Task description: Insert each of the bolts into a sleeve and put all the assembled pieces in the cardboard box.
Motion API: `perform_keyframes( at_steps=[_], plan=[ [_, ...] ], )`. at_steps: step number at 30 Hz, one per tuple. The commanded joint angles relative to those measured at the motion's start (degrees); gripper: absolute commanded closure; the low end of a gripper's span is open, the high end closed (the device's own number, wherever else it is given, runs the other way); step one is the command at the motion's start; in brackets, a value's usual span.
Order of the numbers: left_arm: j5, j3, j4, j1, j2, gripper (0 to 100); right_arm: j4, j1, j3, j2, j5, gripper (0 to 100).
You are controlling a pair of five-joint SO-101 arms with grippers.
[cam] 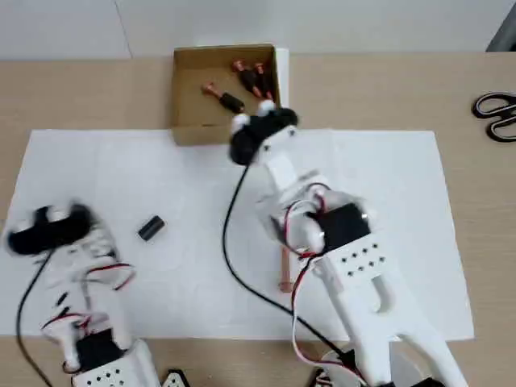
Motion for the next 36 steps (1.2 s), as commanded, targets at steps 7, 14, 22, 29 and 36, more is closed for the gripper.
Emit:
perform_keyframes(
  at_steps=[7,14,22,29,36],
  plan=[
    [-0.26,-0.13,0.0,-30.24,-0.62,99,-16.04,-9.1,-0.09,7.08,-0.7,76.4],
    [-0.26,-0.13,0.0,-38.51,-0.62,99,-20.09,-9.8,-16.7,24.92,-29.45,76.4],
    [-0.09,-0.13,0.0,-39.03,-0.62,99,-2.15,-24.31,-47.3,42.15,-48.7,76.3],
    [-0.09,-0.13,0.0,-39.38,-0.62,99,-1.54,-32.31,-49.23,48.92,-50.99,76.2],
    [-0.09,-0.13,0.0,-39.38,-0.62,99,-2.77,-25.71,-49.41,54.37,-70.24,76.2]
  ],
)
